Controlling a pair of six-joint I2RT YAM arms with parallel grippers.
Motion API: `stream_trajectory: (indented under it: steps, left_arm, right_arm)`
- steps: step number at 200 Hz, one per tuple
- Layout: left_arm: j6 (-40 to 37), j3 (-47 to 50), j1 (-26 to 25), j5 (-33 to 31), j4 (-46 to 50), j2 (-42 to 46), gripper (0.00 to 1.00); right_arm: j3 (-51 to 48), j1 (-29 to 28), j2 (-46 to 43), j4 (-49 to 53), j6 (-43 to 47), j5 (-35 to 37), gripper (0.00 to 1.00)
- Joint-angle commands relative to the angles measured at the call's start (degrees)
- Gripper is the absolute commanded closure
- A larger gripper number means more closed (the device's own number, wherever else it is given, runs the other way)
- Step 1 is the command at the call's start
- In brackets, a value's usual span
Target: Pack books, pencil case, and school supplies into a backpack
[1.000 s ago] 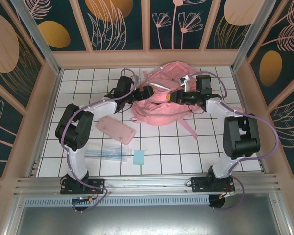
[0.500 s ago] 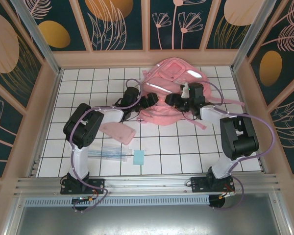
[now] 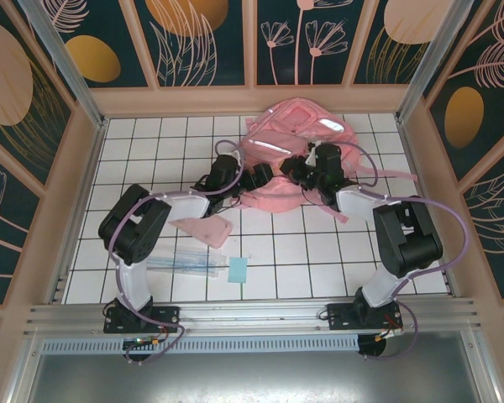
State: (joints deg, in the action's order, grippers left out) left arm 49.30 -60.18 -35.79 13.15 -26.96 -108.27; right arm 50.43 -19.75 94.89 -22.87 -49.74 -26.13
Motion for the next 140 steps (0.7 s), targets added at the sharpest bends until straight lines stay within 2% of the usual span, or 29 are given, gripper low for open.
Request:
stream_trajectory:
  steps: [1, 36, 58, 93, 140]
  left_arm:
    - [-17.2, -5.6, -1.4, 2.0, 16.5, 6.0, 0.11]
    - [-32.3, -12.9, -1.5, 7.1, 34.0, 5.4, 0.16]
    - [-37.6, -15.1, -1.5, 4.7, 39.7, 3.8, 0.23]
    - [-41.3, -17.6, -1.5, 2.3, 41.5, 1.3, 0.38]
    - [-41.4, -21.3, -1.5, 3.0, 38.6, -3.3, 0.45]
  right_arm:
    - [2.6, 2.2, -3.7, 2.1, 5.0, -2.8, 1.0]
    - [4.4, 6.1, -3.0, 7.6, 12.0, -10.8, 1.0]
    - [5.4, 8.4, -1.6, 9.8, 14.3, -15.3, 1.0]
    - [6.2, 9.4, -0.4, 10.1, 15.3, -18.8, 1.0]
    - [6.3, 9.2, 0.3, 9.6, 15.1, -20.1, 1.0]
